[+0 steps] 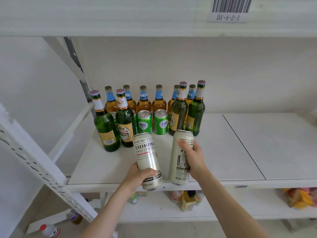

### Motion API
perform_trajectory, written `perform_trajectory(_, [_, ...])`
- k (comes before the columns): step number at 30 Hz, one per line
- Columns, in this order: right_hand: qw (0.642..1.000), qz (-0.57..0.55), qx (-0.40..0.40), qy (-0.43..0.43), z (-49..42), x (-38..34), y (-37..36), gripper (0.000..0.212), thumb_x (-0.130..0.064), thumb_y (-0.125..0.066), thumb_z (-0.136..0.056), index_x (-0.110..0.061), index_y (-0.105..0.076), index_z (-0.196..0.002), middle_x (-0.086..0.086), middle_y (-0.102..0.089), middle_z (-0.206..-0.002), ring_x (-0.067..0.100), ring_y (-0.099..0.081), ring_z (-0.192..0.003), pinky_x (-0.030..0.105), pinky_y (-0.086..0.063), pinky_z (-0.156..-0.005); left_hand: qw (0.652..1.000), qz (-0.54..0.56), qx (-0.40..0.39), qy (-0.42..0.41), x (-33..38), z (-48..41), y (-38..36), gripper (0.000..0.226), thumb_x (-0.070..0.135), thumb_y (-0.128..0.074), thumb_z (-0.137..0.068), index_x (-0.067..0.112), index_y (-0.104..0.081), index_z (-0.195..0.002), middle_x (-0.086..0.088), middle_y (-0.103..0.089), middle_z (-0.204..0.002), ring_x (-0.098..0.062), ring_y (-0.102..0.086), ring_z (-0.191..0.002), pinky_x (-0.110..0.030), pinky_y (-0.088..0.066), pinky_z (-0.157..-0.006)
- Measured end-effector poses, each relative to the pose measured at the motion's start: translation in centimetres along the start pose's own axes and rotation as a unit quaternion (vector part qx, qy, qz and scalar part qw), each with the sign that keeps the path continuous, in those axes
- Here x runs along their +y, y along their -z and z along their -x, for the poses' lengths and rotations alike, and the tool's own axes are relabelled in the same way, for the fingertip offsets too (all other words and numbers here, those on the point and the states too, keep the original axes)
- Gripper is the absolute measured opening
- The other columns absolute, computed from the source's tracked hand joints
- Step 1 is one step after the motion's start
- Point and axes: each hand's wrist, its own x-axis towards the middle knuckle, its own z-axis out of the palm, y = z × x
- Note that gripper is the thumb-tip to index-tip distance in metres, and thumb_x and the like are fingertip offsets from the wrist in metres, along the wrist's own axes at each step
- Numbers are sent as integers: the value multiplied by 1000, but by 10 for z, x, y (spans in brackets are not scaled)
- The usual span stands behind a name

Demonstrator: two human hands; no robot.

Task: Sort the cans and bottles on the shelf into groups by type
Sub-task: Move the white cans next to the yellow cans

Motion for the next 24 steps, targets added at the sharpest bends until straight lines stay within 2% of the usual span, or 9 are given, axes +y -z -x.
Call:
perform_trajectory(4, [1000, -3, 16, 3, 19, -2, 14, 21, -32, -75, -80, -23, -67, -97, 5, -73, -80, 19, -71, -71, 29, -56, -58, 1000, 16, -12, 13, -7, 9, -10, 71, 34, -83, -44, 12, -64, -110, -13, -75, -91, -30, -73, -84, -37, -56, -62])
perform_trajectory(10, [999, 13, 45, 21, 45, -10, 47, 32, -40, -75, -70, -23, -67, -95, 2, -72, -76, 17, -71, -69, 29, -56, -57, 998, 28, -48, 28, -10, 22, -41, 69, 34, -84, -44, 12, -65, -107, -13, -75, -86, -29, -73, -76, -35, -55, -55])
perform_trajectory(14, [997, 29, 61, 36, 56, -21, 76, 30, -42, -75, -70, -24, -67, -92, 1, -72, -76, 16, -72, -69, 29, -56, -58, 997, 3, -70, 14, -6, 32, -68, 72, 37, -83, -45, 15, -64, -111, -12, -75, -95, -29, -73, -88, -40, -59, -67])
perform_trajectory(17, [996, 39, 67, 47, 62, -30, 101, 31, -43, -75, -68, -24, -66, -92, 0, -72, -76, 15, -72, -70, 28, -56, -58, 997, -3, -72, 3, -4, 39, -95, 72, 36, -81, -44, 14, -64, -111, -12, -76, -95, -27, -73, -87, -35, -58, -64])
perform_trajectory(20, [995, 47, 66, 52, 71, -40, 131, 25, -44, -75, -65, -30, -67, -84, 0, -72, -76, 16, -72, -69, 29, -57, -58, 998, -5, -68, -8, -4, 46, -126, 76, 36, -81, -42, 12, -64, -112, -13, -75, -96, -30, -72, -92, -42, -58, -76])
perform_trajectory(22, [995, 50, 64, 52, 76, -44, 150, 21, -43, -76, -65, -32, -68, -80, 1, -71, -75, 18, -71, -69, 34, -59, -60, 998, -10, -62, -11, -3, 50, -147, 75, 38, -81, -42, 14, -65, -110, -11, -75, -95, -29, -72, -92, -44, -58, -80])
perform_trajectory(24, [996, 48, 59, 49, 82, -51, 175, 23, -40, -77, -65, -28, -68, -82, 3, -70, -75, 20, -70, -70, 40, -61, -66, 999, -10, -50, -12, -3, 56, -173, 74, 38, -81, -41, 14, -65, -109, -10, -76, -93, -28, -72, -89, -43, -59, -76])
